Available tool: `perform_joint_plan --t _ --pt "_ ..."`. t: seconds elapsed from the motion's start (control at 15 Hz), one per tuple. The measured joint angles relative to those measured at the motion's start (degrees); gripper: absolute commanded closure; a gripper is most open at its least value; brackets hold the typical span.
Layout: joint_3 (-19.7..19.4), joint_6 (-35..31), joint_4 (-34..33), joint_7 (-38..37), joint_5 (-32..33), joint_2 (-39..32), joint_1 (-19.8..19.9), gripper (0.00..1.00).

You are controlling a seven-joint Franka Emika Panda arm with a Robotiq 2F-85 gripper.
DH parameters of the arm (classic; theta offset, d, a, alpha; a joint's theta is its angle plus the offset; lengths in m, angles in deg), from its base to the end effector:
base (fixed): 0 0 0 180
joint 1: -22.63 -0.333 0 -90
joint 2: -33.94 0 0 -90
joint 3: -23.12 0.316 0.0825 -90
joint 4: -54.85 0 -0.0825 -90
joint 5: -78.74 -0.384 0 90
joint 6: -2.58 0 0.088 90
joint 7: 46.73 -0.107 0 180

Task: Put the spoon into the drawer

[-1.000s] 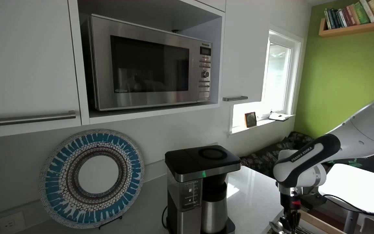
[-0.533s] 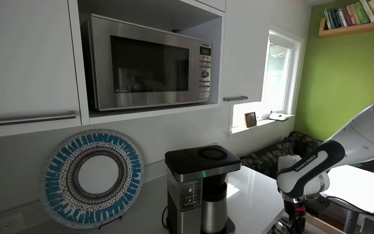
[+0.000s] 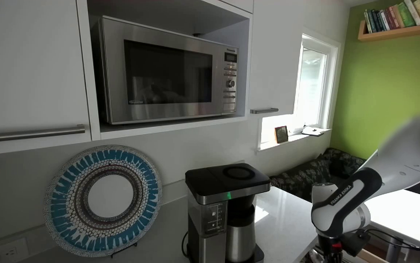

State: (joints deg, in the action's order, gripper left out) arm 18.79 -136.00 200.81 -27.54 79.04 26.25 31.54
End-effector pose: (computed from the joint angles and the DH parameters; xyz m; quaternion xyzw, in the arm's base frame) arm 0.4141 -0.0985 0.2016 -0.9899 -0.0533 0.1276 0.0303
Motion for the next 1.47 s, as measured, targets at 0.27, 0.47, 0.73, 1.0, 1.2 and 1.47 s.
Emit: perform_joint_plan --t 0.27,0.47,0.73,1.0,1.2,1.47 --pt "0.4 -5.4 0.1 -0.1 -2.0 -2.7 -0.2 0.98" --pt "1.3 -8.3 0.1 -0.1 -4.7 -4.3 -0.2 0.98" --pt "2.3 -11.1 0.1 -0.1 -6.3 -6.4 -0.2 0.98" --pt "2.4 -13.9 0.0 -1.0 -5.9 -8.8 -0.2 0.98" --pt "2.3 -15.7 -0.3 -1.6 -5.6 -10.4 -0.2 0.98" --pt "2.1 -17.3 -0.4 -2.2 -5.1 -12.1 -0.2 0.98"
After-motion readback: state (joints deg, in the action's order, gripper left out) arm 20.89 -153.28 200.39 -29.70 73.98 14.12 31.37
